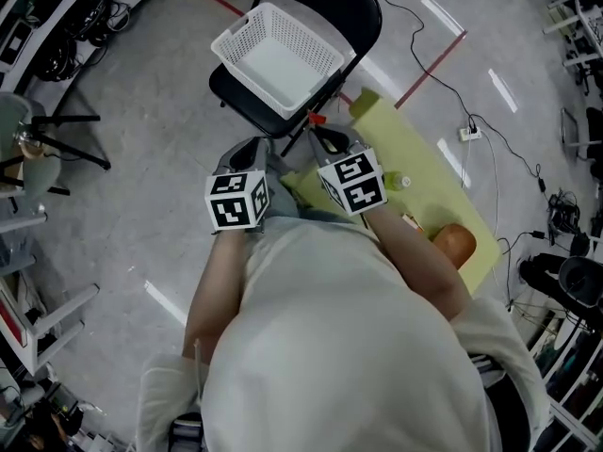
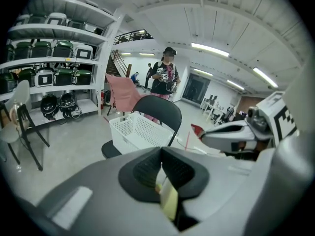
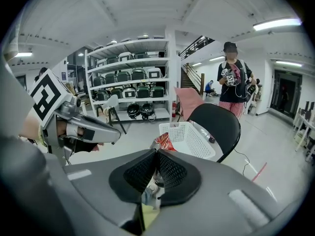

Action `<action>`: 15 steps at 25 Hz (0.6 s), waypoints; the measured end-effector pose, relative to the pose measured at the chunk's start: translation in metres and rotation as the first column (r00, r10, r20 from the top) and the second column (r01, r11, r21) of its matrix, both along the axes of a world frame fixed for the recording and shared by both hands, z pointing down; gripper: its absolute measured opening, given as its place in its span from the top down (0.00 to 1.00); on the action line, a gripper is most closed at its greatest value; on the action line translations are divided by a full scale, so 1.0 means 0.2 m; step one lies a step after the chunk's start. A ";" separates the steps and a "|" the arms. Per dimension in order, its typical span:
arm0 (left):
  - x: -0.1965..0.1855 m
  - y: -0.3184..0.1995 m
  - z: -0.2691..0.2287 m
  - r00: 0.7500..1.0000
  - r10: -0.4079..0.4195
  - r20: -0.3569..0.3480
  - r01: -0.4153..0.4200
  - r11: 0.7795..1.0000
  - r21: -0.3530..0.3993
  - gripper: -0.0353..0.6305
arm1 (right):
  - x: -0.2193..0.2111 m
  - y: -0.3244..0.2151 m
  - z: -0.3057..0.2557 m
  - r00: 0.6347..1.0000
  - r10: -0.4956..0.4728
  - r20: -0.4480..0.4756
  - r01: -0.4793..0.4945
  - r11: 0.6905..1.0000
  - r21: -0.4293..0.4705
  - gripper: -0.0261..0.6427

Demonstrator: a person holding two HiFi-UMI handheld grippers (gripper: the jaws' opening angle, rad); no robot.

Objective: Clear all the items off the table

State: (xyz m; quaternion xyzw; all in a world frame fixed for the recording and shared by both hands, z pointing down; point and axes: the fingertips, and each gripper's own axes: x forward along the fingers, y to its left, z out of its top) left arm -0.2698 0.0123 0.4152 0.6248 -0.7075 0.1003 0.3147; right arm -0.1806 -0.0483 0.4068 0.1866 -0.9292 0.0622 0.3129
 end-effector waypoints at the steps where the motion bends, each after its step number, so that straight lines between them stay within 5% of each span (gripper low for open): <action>1: -0.01 -0.03 0.00 1.000 0.009 0.004 -0.009 1.000 0.000 0.93 | -0.01 -0.02 0.00 1.000 0.009 0.000 -0.009 1.000 0.000 0.94; 15: -0.22 -0.34 0.08 0.995 0.095 -0.034 -0.096 0.994 -0.048 0.93 | -0.24 -0.29 0.12 0.995 0.099 -0.029 -0.100 0.993 -0.068 0.94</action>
